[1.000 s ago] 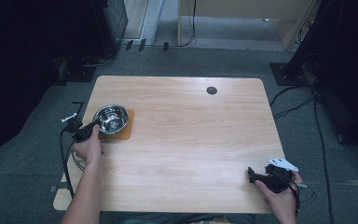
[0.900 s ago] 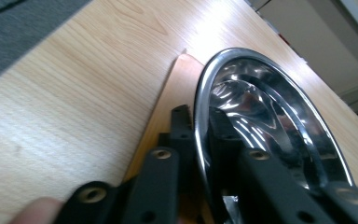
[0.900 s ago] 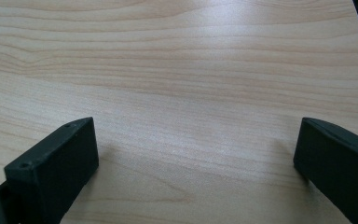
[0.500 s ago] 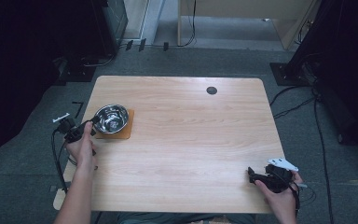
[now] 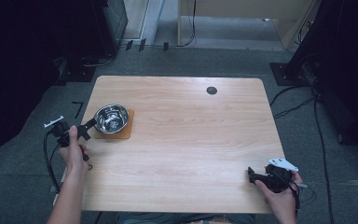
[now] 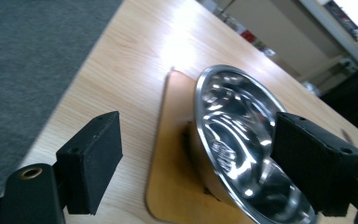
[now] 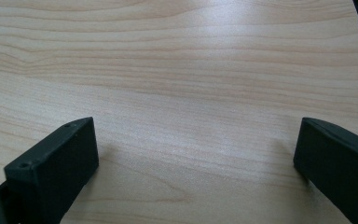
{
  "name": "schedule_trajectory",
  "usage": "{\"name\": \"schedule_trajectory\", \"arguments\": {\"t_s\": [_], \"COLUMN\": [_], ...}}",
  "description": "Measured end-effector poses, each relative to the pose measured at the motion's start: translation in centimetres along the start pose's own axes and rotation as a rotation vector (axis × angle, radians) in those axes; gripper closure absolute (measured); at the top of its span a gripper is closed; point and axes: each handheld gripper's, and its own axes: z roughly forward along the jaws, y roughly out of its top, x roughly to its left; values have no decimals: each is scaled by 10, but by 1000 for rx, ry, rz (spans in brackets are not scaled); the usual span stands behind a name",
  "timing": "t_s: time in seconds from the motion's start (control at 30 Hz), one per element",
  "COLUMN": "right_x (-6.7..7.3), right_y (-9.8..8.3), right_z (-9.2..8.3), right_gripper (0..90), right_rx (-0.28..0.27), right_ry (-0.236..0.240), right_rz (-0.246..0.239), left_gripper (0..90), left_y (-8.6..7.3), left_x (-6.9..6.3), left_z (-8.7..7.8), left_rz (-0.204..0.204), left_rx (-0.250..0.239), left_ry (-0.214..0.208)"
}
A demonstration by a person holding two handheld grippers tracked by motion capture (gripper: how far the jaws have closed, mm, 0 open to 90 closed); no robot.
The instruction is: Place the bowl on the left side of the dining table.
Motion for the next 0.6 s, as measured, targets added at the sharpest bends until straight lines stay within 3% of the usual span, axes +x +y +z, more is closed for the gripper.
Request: {"name": "schedule_trajectory", "arguments": {"t_s": [0.07,0.2,0.6], "right_x": [0,0,0], "right_y": [0,0,0], "right_z": [0,0,0], "right_gripper": [0,0,0], "right_rx": [0,0,0], "right_ry": [0,0,0], "right_rz": [1,0,0], "left_gripper": [276,358,352], "left_y": [-2,-3,-10], "left_x": [-2,-5,-13], "left_z": [-2,-2,12], "left_rz": [7,0,-32], "left_rx": [-1,7,42], "left_ry": [9,3,-66]}}
